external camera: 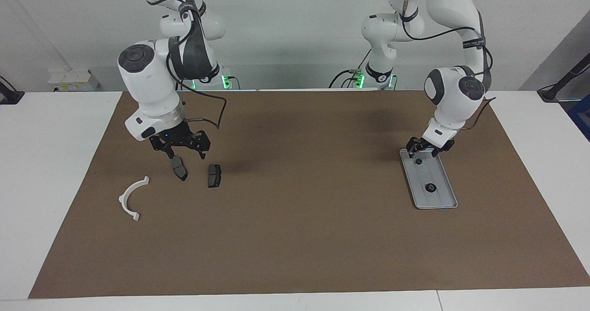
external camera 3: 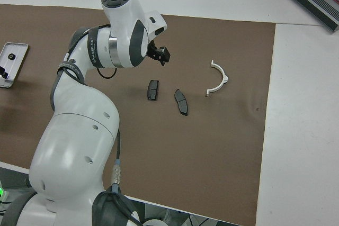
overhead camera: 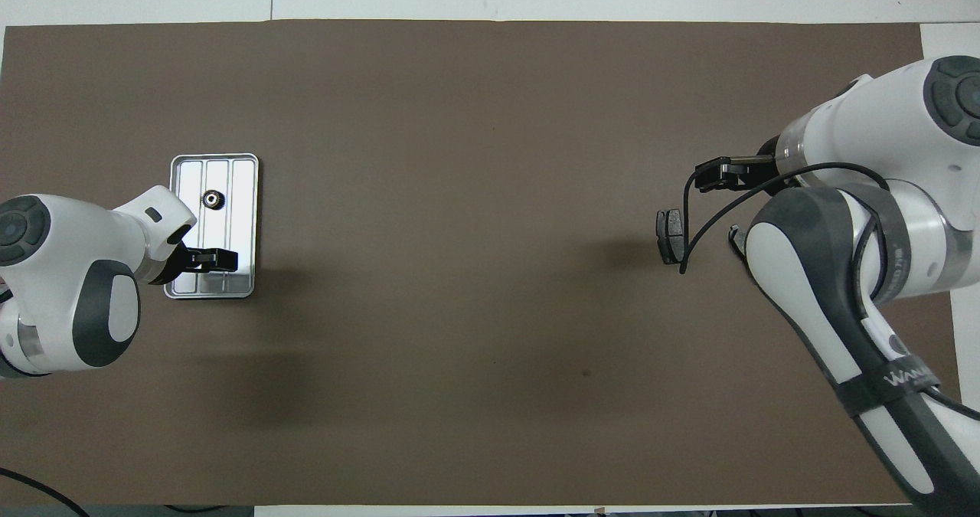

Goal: Place bearing gear from tray to pile
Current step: 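Grasp the dark gear in the tray with the left gripper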

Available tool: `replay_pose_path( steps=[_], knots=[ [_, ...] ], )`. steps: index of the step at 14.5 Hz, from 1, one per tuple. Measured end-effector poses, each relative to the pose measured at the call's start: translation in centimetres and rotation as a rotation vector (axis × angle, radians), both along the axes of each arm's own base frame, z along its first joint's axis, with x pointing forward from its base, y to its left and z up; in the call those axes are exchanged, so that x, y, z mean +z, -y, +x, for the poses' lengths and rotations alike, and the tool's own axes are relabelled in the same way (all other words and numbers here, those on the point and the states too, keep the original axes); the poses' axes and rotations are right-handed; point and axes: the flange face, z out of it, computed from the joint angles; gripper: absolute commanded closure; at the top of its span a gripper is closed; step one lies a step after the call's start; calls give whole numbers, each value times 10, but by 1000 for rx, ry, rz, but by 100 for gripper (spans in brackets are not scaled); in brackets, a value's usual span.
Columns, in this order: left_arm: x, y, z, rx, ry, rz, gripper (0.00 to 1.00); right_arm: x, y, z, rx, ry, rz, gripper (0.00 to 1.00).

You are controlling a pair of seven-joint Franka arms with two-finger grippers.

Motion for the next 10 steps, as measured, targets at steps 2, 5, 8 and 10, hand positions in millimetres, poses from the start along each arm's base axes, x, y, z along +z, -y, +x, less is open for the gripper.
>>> replay_pose_path(
  steps=[2, 5, 8, 10],
  knots=[
    [-7, 1, 1, -2, -1, 1, 7, -6, 0, 3, -1, 2, 1, 0],
    [-14, 1, 2, -3, 3, 3, 17, -6, 1, 3, -3, 3, 1, 0],
    [-15, 1, 2, -3, 4, 3, 68, -5, 1, 4, -3, 6, 1, 0],
    [-15, 1, 2, -3, 4, 3, 100, -4, 2, 4, -3, 7, 1, 0]
  ],
)
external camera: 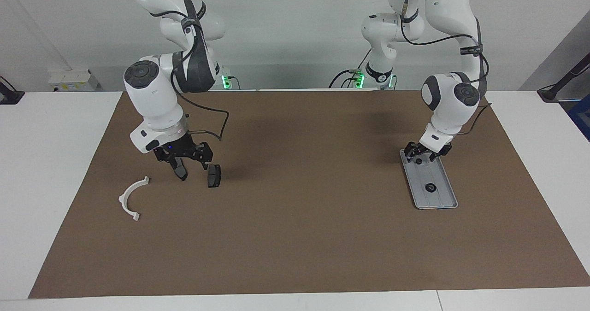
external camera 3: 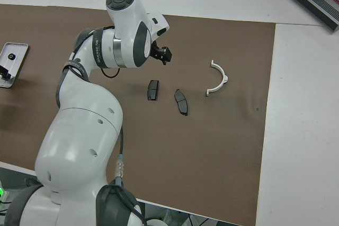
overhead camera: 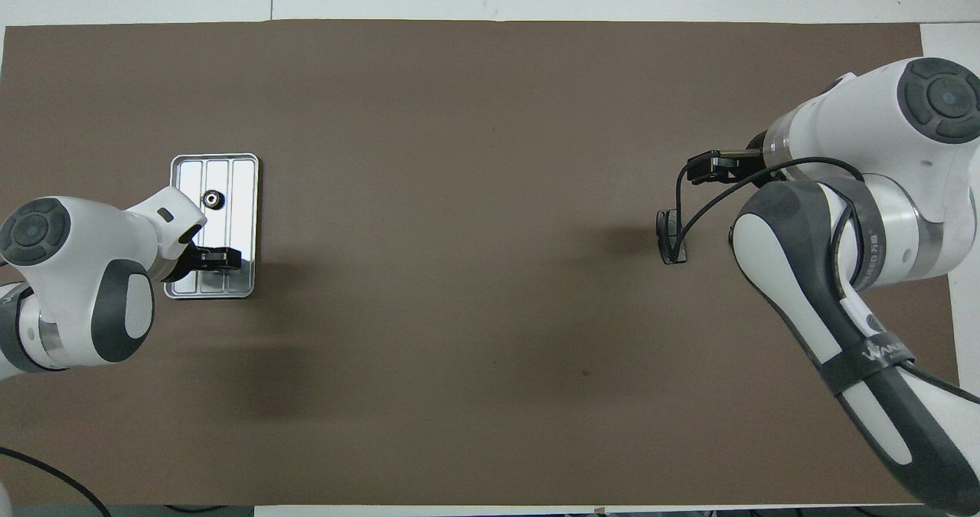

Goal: Place bearing gear from tray to pile
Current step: 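Grasp the dark gear in the tray with the left gripper, then carry the gear to the table center and open the left gripper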

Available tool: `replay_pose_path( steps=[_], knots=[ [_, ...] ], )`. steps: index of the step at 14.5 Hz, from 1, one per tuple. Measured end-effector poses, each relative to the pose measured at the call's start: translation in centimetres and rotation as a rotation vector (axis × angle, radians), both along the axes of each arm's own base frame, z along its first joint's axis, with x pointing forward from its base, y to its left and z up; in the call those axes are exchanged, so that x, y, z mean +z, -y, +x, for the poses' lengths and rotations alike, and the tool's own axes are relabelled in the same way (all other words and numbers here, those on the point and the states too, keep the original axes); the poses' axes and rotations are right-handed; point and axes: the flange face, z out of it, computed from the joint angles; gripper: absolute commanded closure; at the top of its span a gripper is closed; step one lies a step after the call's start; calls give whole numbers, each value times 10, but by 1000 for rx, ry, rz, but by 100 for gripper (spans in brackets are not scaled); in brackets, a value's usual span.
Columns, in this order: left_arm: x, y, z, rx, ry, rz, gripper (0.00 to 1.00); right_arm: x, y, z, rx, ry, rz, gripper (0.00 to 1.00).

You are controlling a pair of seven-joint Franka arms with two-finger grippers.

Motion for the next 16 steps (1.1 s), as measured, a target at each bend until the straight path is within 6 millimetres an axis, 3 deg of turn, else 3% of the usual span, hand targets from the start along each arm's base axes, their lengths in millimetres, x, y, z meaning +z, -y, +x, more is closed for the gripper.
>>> replay_pose_path(
  steps=[7, 9, 11, 13, 16],
  knots=[
    [2, 0, 2, 2, 4, -1, 100, 3, -1, 2, 1, 23, 3, 0],
    [20, 1, 12, 3, -6, -4, 100, 4, -2, 3, 2, 33, 4, 0],
    [64, 7, 31, 21, -15, -19, 100, 4, -2, 3, 2, 32, 4, 0],
    [108, 34, 45, 81, 20, -34, 100, 4, -2, 3, 2, 32, 4, 0],
    [133, 115, 45, 188, 56, -54, 100, 3, -2, 3, 2, 31, 4, 0]
  ],
)
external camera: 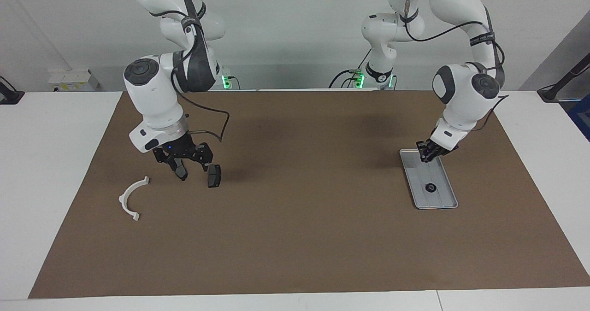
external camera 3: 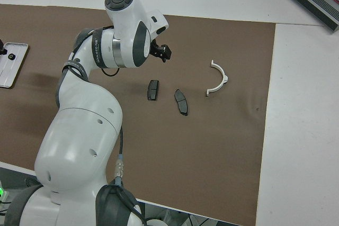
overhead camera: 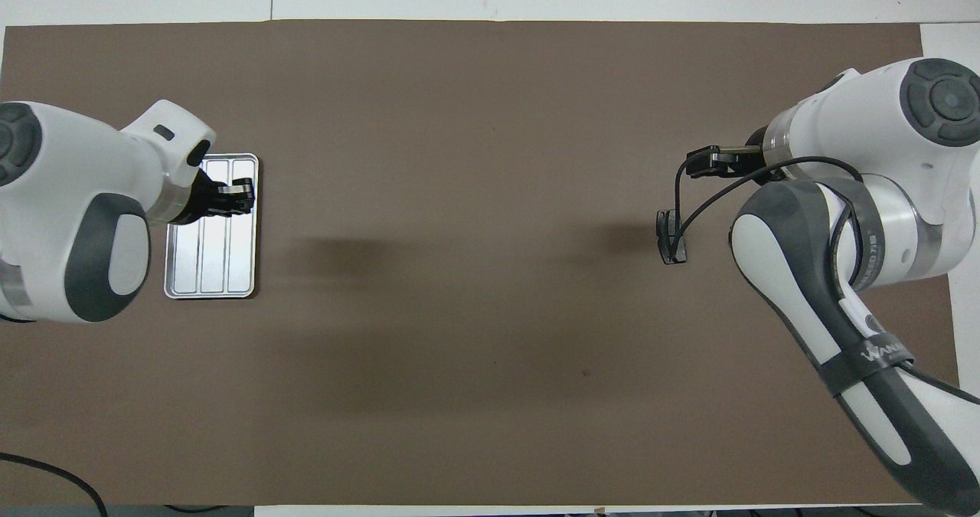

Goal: Place bearing gear from tray to pile
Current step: 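Carry the gear to the table center and open the left gripper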

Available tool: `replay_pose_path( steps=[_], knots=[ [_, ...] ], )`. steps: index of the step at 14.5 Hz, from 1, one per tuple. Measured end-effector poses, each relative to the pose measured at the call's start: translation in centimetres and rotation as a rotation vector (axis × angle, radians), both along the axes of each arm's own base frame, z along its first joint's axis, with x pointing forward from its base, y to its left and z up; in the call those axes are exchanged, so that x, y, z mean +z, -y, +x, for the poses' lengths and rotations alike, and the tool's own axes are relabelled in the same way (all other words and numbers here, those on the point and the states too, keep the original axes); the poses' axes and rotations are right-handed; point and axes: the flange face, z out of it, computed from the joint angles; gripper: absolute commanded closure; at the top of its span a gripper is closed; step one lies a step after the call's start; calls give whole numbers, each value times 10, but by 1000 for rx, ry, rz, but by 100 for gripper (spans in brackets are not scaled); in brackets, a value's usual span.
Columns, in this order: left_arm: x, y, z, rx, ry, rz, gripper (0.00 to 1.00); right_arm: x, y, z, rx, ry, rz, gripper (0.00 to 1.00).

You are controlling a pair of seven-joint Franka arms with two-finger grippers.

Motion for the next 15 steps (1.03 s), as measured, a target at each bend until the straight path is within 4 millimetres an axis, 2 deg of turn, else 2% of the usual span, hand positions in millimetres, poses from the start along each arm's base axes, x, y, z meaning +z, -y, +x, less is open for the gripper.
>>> replay_pose_path(
  steps=[3, 7, 12, 15],
  knots=[
    [1, 87, -19, 83, 26, -27, 100, 0, 7, 1, -12, -1, 0, 0],
    [-20, 171, -43, 125, 27, -9, 100, -1, 17, 2, -28, -1, -1, 0],
    [-63, 243, -50, 131, 3, 16, 100, -1, 11, 1, -18, -2, 0, 0],
    [-84, 270, -58, 131, 5, 22, 100, -1, 10, 1, -16, -2, 0, 0]
  ],
)
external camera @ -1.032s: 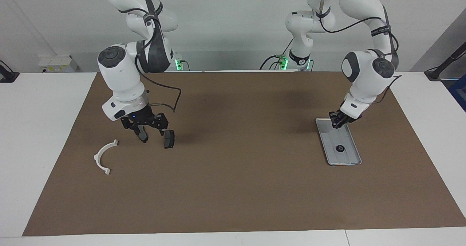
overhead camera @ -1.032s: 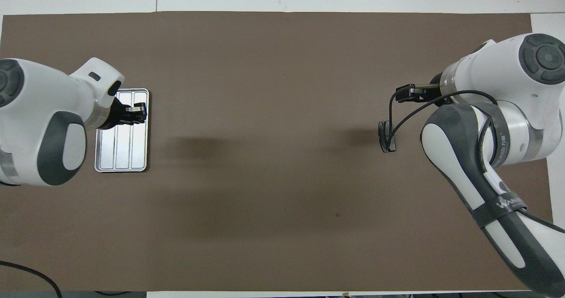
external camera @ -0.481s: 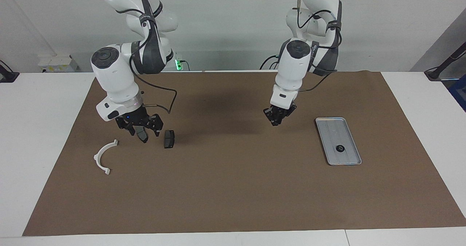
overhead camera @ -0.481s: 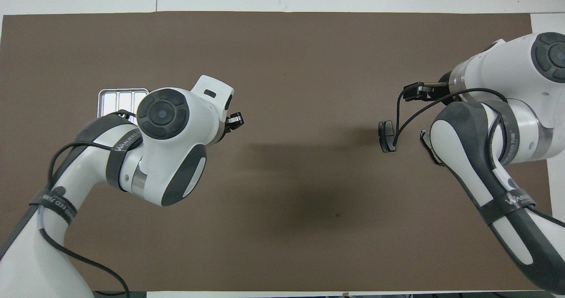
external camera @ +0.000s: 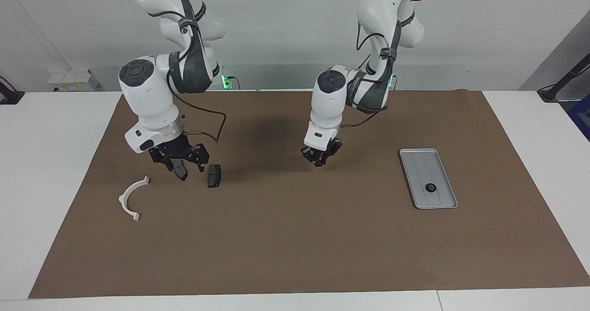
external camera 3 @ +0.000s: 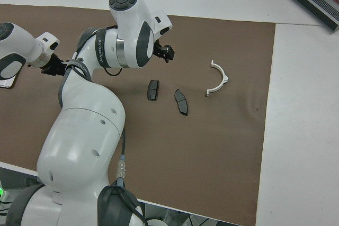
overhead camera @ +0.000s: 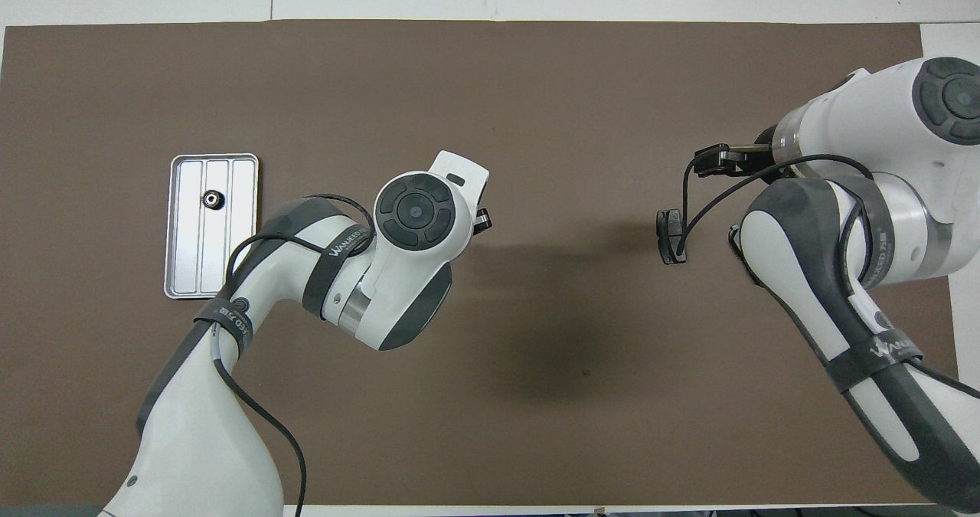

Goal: Place bearing gear from tray to pile
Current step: 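Carry the gear to the table center and open the left gripper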

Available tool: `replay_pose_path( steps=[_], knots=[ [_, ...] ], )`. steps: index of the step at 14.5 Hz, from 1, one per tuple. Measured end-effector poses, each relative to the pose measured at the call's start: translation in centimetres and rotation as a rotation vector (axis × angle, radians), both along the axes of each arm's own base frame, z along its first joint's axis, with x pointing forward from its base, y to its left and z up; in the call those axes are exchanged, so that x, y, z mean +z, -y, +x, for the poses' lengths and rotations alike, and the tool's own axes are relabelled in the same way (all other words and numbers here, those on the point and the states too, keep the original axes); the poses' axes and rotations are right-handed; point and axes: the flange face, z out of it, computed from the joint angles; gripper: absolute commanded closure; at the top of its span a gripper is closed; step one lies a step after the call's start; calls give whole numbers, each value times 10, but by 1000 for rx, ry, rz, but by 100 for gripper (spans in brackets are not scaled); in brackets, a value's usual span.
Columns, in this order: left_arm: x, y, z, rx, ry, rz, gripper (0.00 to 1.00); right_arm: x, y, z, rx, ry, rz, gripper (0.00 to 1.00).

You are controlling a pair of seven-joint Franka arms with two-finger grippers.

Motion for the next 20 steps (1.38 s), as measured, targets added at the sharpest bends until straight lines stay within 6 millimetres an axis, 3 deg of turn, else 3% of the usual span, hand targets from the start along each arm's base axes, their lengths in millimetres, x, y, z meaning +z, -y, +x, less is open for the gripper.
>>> replay_pose_path(
  steps=[9, 18, 19, 20],
  knots=[
    [-27, 23, -12, 4, 17, 13, 100, -2, 0, -1, 0, -5, 0, 0],
    [-53, 16, -20, 1, 28, 3, 100, -4, 0, -2, 0, -8, -1, 0],
    [-53, 16, -21, -2, 31, 4, 84, -4, 0, -2, 0, -8, -1, 0],
    [-53, 16, -21, -4, 33, 5, 61, -4, 0, -2, 0, -8, -1, 0]
  ],
)
